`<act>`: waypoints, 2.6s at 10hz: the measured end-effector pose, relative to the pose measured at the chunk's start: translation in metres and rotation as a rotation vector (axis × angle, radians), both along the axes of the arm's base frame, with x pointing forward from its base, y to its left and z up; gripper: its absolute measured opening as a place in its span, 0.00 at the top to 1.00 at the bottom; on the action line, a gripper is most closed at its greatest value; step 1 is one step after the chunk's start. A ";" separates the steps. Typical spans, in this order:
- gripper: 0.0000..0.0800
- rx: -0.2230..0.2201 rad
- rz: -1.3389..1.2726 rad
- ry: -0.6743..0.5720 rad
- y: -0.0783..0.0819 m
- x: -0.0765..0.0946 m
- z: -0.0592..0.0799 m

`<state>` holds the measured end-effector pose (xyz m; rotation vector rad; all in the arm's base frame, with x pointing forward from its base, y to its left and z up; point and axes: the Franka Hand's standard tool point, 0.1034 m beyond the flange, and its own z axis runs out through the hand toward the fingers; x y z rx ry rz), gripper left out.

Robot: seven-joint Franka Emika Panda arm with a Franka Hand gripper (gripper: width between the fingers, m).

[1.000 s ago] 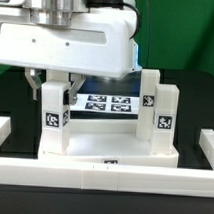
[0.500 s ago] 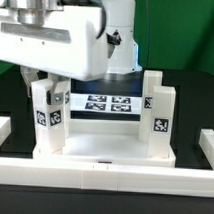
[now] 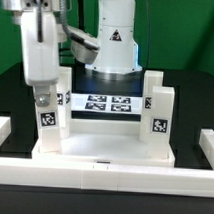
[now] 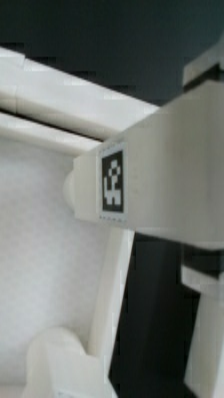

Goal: Assemble desk

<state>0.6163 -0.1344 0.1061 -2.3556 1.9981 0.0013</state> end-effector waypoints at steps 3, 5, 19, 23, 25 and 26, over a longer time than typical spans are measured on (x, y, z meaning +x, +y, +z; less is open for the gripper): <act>0.64 0.014 -0.240 0.008 0.001 0.001 0.000; 0.63 0.011 -0.193 0.007 0.001 0.000 -0.001; 0.19 -0.072 1.013 -0.039 0.016 0.009 0.000; 0.22 -0.106 1.226 -0.006 0.014 0.009 0.001; 0.41 -0.107 1.239 -0.004 0.013 0.008 0.001; 0.58 -0.106 1.239 -0.004 0.013 0.008 0.001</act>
Offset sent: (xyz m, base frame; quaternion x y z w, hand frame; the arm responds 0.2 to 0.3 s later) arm 0.0000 0.0000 0.0000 0.0000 0.0000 0.0650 0.9979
